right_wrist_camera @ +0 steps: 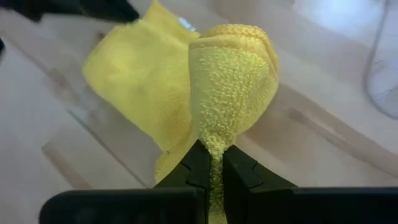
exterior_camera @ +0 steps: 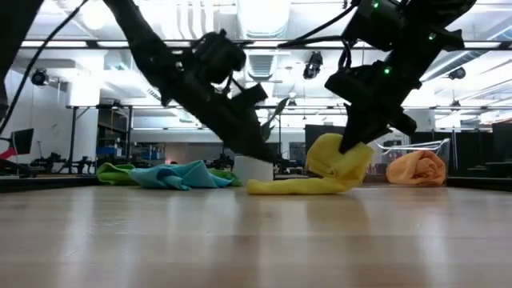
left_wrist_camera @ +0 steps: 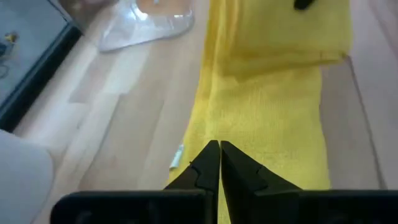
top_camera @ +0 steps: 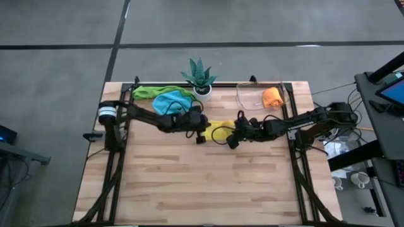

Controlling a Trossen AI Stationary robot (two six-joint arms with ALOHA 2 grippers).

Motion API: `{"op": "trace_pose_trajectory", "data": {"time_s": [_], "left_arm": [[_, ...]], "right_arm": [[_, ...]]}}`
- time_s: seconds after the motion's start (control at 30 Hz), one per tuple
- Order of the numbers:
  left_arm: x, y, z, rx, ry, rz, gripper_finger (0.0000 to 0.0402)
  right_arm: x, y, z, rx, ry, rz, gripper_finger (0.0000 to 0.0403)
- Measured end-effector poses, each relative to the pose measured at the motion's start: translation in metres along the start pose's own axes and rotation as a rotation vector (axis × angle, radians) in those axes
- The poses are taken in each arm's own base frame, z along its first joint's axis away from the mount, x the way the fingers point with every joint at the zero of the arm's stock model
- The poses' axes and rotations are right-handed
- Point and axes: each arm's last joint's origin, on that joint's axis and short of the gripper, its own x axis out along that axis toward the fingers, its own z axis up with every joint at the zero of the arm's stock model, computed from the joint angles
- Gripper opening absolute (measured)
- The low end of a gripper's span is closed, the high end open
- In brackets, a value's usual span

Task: Roll microfiber towels into tight, uniform cylinder then place into a basket
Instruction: Roll the yellow microfiber cloth

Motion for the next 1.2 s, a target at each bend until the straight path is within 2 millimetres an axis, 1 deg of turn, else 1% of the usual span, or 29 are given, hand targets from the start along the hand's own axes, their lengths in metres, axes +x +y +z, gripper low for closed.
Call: {"op": "trace_pose_trajectory", "data": {"time_s": [0.07,0.13,0.23,0.33,0.4,0.5,0.57,0.83,1.03,1.2], "left_arm": [[0.008,-0.003,-0.007,0.003,0.015,-0.008,0.0000],[0.016,-0.011,-0.017,-0.015,0.038,-0.025,0.0000],[0.029,-0.025,-0.027,-0.058,0.027,-0.043,0.0000],[0.040,-0.037,-0.031,-0.118,-0.010,-0.051,0.0000],[0.044,-0.043,-0.033,-0.159,-0.035,-0.059,0.0000],[0.045,-0.052,-0.032,-0.215,-0.073,-0.075,0.0000],[0.043,-0.055,-0.030,-0.217,-0.079,-0.085,0.0000],[0.042,-0.058,-0.021,-0.246,-0.099,-0.098,0.0000],[0.042,-0.058,-0.020,-0.279,-0.103,-0.099,0.0000],[0.042,-0.058,-0.020,-0.280,-0.109,-0.094,0.0000]], "right_arm": [[0.001,-0.002,0.002,0.013,-0.011,-0.011,0.0013],[0.002,-0.004,0.005,0.041,-0.018,-0.023,0.0013],[0.005,-0.009,0.009,0.087,-0.037,-0.050,0.0013],[0.007,-0.014,0.014,0.115,-0.039,-0.071,0.0013],[0.008,-0.018,0.015,0.117,-0.030,-0.093,0.0013],[0.008,-0.025,0.013,0.091,0.021,-0.160,0.0013],[0.006,-0.028,0.014,0.070,0.056,-0.203,0.0013],[-0.001,-0.024,0.022,-0.016,0.090,-0.235,0.0013],[0.001,-0.027,0.020,-0.058,0.087,-0.304,0.0013],[0.014,-0.027,0.014,-0.101,0.129,-0.349,0.0013]]}}
